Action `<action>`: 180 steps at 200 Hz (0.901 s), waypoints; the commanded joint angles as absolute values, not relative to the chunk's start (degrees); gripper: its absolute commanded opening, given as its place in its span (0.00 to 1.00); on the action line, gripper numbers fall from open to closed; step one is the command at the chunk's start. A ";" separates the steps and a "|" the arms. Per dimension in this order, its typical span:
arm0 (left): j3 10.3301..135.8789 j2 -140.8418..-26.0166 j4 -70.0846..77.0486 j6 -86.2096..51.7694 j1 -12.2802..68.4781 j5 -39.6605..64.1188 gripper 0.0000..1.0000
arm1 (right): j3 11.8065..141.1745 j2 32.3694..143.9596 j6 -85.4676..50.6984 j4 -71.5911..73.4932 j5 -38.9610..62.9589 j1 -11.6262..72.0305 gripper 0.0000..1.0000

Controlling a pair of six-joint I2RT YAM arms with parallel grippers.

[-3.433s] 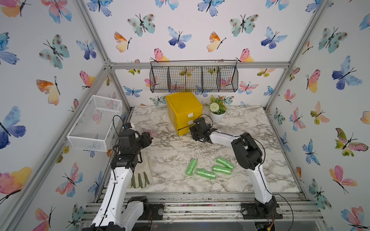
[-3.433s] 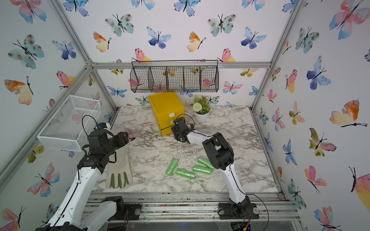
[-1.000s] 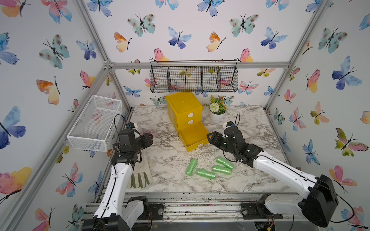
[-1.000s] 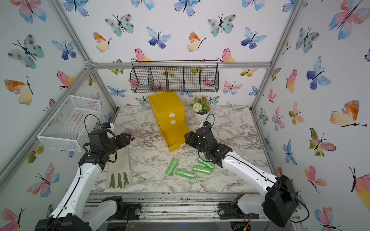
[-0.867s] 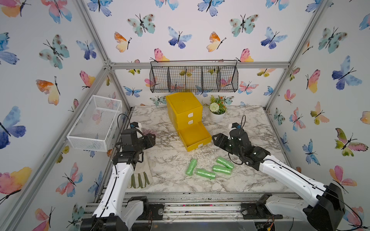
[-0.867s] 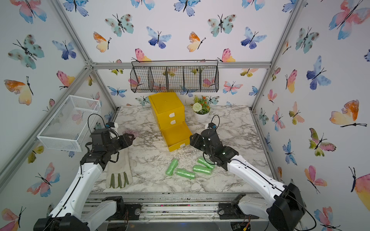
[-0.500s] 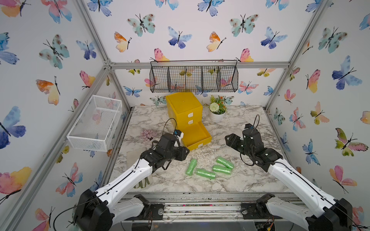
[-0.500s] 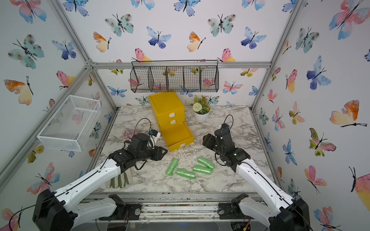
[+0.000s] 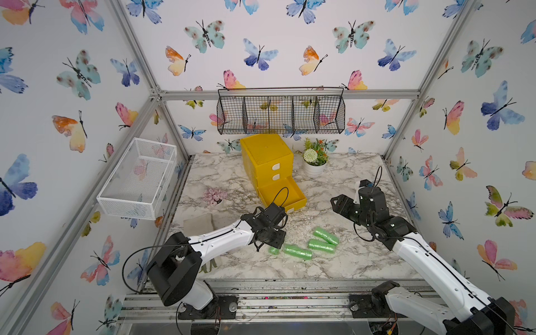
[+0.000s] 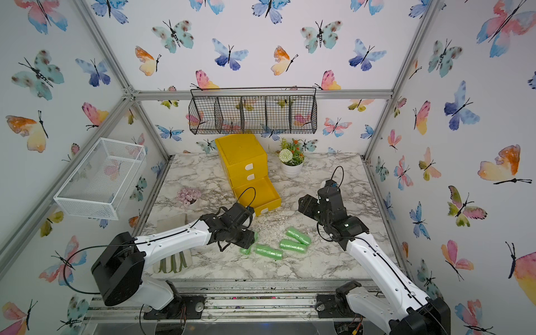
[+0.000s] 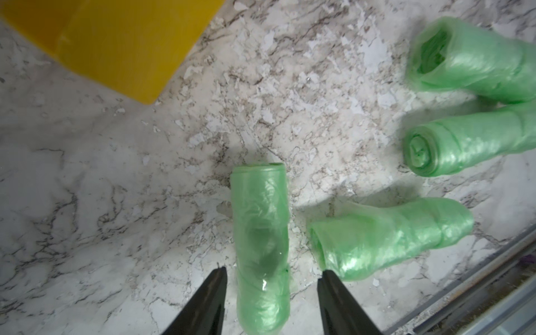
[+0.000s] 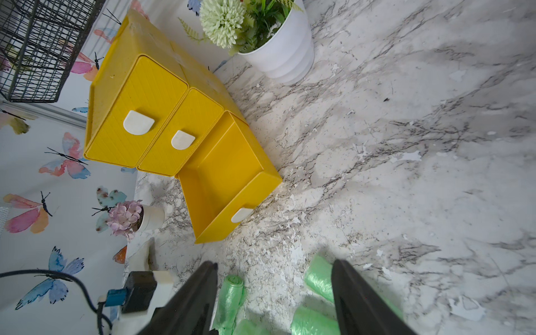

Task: Sort the rolls of trash bags by color and place them into the drawer
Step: Open the drawer in the storage box, then pick up the roll of trash bags from the center of the board.

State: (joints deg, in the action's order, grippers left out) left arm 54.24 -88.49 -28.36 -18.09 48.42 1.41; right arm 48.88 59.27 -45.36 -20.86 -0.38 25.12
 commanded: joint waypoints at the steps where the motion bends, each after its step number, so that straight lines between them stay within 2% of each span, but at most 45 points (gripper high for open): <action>1: 55.15 -91.13 -31.05 -15.89 48.87 -1.08 0.57 | 47.82 60.15 -44.48 -20.89 0.98 24.61 0.68; 47: 55.25 -96.08 -29.64 -14.33 49.58 0.70 0.54 | 46.51 61.87 -45.00 -18.81 2.81 24.10 0.68; 116: 59.61 -95.18 -34.98 -13.10 50.08 -3.30 0.22 | 46.58 61.14 -44.48 -18.89 2.90 23.52 0.67; 157: 69.50 -90.45 -41.94 -11.33 50.24 -12.07 0.19 | 47.19 60.03 -43.74 -19.69 2.99 23.03 0.67; 180: 78.61 -92.28 -43.10 -6.47 49.39 -14.85 0.19 | 47.20 59.63 -43.31 -20.17 2.87 22.61 0.67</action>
